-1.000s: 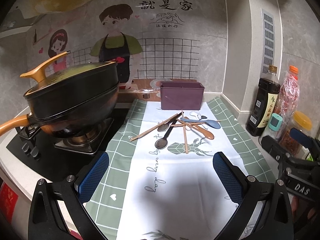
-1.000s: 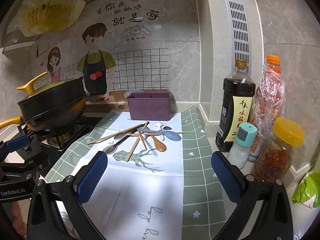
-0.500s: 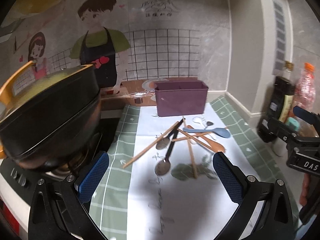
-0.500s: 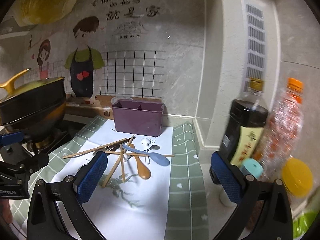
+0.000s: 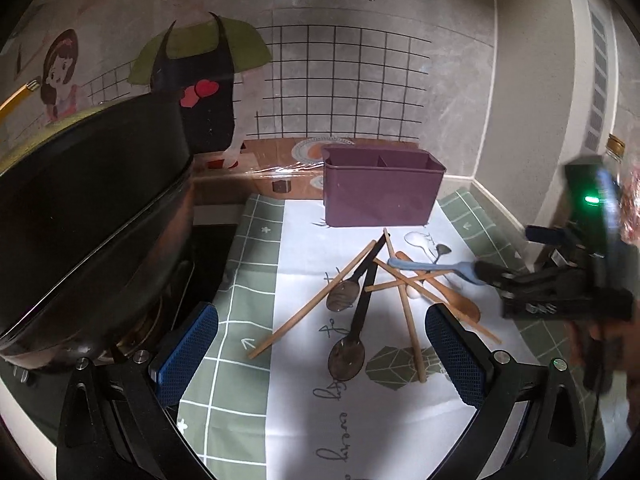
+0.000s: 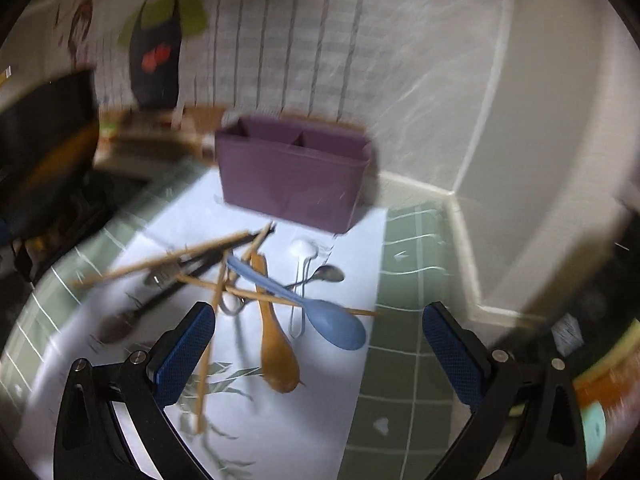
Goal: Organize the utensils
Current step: 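Lower the right gripper onto the blue plastic spoon and grasp it, then grasp a wooden chopstick with the left gripper while the right gripper lifts the blue spoon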
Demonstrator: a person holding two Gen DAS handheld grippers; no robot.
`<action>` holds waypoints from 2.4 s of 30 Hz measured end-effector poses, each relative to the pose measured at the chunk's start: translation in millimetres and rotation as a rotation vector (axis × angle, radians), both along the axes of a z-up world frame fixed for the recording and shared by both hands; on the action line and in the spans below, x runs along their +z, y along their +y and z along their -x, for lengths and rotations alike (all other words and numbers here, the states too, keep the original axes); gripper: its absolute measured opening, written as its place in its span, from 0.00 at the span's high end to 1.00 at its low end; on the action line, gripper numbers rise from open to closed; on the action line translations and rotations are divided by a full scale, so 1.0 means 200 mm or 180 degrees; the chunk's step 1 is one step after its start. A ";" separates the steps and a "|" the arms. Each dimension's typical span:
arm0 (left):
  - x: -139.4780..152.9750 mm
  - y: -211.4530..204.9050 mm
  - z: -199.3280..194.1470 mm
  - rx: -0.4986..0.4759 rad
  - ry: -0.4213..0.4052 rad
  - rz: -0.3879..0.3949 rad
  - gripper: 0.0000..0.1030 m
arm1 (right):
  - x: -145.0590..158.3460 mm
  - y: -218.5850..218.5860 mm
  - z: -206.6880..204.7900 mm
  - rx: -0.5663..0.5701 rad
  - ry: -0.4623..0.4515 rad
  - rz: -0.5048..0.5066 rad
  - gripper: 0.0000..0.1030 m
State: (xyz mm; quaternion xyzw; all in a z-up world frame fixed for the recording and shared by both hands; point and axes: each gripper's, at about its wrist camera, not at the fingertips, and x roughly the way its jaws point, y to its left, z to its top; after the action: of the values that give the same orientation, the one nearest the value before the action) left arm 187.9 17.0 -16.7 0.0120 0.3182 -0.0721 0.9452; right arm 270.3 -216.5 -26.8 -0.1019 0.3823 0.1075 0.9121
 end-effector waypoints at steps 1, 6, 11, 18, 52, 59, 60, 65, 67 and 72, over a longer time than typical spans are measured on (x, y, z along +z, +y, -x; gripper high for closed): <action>-0.01 0.00 0.00 -0.0040 0.0005 -0.0052 0.03 | -0.03 0.01 -0.04 0.0096 0.0074 0.0043 0.08; -0.07 -0.01 -0.02 -0.0246 0.0175 -0.0087 0.12 | -0.19 0.07 -0.21 0.0391 0.0394 0.0368 0.41; -0.12 -0.01 -0.11 -0.0219 0.0440 -0.0001 0.24 | -0.29 0.10 -0.34 0.0551 0.0692 0.0357 0.55; -0.14 -0.09 -0.32 -0.0254 0.0753 0.0306 0.26 | -0.32 0.07 -0.40 0.0445 0.0848 0.0201 0.81; -0.33 -0.13 -0.58 -0.0720 0.1417 0.0969 0.98 | -0.27 0.00 -0.40 0.0330 0.0937 -0.0150 0.67; -0.37 -0.06 -0.62 -0.0327 0.1780 0.1057 0.93 | -0.31 0.08 -0.52 0.0375 0.1129 0.0064 0.89; -0.37 -0.06 -0.64 -0.0253 0.1810 0.1030 0.92 | -0.32 0.09 -0.53 0.0371 0.1174 0.0061 0.90; -0.44 -0.08 -0.80 0.0261 0.2161 0.1018 0.53 | -0.29 0.09 -0.46 0.0427 0.1126 0.0022 0.90; -0.47 -0.09 -0.89 0.0384 0.2307 0.1125 0.53 | -0.26 0.07 -0.42 0.0440 0.1102 -0.0075 0.90; -0.48 -0.18 -1.01 0.0419 0.2433 0.0905 0.53 | -0.18 -0.02 -0.35 0.0387 0.1048 -0.0219 0.90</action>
State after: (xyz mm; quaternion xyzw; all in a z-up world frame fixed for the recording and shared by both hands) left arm 389.4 -18.8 -111.8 -0.1667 0.6333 -0.0540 0.7538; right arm 339.5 -219.9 -62.5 -0.0746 0.5158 0.1907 0.8319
